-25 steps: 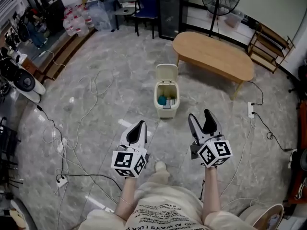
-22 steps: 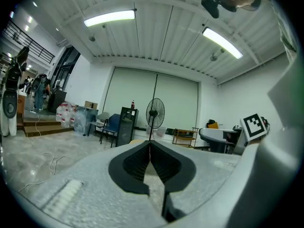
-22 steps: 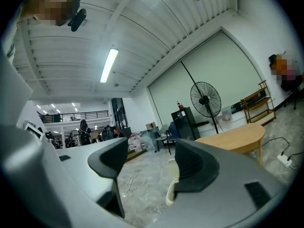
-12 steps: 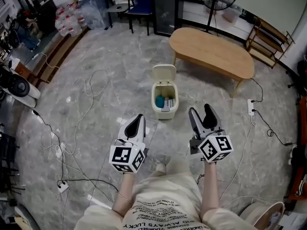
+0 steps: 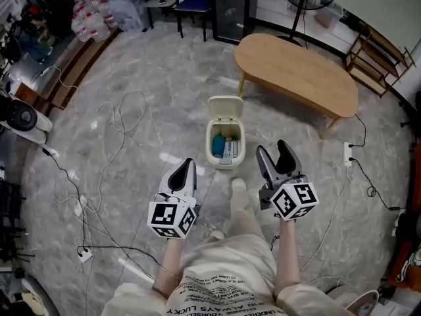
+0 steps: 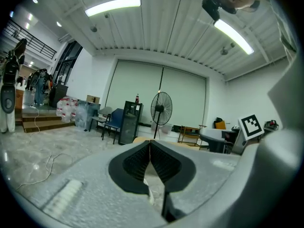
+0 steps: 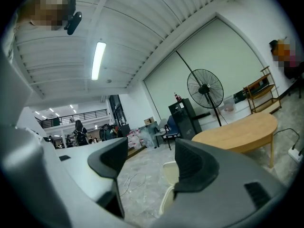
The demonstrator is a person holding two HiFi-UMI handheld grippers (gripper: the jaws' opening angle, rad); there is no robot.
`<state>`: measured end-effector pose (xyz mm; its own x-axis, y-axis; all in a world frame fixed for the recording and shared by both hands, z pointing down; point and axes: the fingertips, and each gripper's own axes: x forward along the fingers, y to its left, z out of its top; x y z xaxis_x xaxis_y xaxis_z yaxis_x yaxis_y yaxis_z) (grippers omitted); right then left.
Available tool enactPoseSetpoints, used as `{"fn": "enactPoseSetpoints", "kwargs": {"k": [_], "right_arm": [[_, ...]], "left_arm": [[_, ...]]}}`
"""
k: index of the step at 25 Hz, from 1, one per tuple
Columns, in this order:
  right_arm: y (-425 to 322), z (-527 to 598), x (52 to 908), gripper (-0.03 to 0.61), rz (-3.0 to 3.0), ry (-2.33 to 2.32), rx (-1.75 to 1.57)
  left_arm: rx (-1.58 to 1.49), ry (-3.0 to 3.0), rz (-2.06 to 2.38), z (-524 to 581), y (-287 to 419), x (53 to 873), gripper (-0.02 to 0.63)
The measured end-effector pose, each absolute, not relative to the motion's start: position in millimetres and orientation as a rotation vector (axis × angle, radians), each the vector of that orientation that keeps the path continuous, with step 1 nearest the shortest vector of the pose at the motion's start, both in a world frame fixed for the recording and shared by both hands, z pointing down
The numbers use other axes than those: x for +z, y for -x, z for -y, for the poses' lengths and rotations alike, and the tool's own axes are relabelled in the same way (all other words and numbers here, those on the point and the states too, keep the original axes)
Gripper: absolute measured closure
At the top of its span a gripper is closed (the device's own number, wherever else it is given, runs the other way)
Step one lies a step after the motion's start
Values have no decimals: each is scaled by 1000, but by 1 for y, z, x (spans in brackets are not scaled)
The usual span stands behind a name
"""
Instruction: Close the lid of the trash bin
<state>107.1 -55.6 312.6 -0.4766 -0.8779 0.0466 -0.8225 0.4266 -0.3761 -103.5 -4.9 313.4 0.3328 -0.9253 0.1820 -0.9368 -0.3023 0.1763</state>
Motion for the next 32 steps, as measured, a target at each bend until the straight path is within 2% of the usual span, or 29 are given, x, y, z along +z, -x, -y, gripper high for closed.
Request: {"fn": "enactPoseSetpoints", "kwargs": {"k": [15,26,32], "right_arm": [[-63,249,393,282,-2889,1395,-674],[-32,340,471,282,-3249,1216,-578],[-11,354,516,282,-3439,1084,-492]], "left_arm": [[149,-2062,1756,167,108,381,591],[173,-1885,1767,240,112,453,591],[204,-1788,1757,250,119,496,591]]}}
